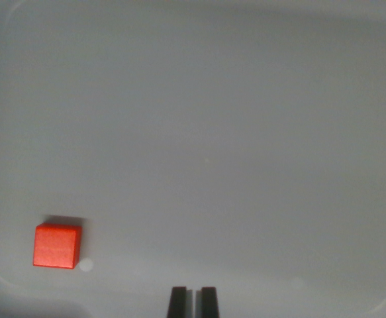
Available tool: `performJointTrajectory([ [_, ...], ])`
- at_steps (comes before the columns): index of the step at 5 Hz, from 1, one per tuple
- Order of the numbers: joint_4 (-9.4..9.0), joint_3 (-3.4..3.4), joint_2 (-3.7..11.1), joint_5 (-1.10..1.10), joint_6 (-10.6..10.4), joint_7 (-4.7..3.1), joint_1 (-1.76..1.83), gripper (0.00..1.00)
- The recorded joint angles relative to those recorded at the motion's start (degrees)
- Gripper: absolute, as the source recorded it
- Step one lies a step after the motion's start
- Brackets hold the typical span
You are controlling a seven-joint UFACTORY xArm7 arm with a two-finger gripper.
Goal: Reach red block
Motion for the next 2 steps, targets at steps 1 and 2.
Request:
performJointTrajectory([
  [1,0.0,0.0,0.0,0.0,0.0,0.0,0.0,0.0],
  [2,-1.31,0.31,0.46,0.01,-1.7,0.26,0.31,0.0],
])
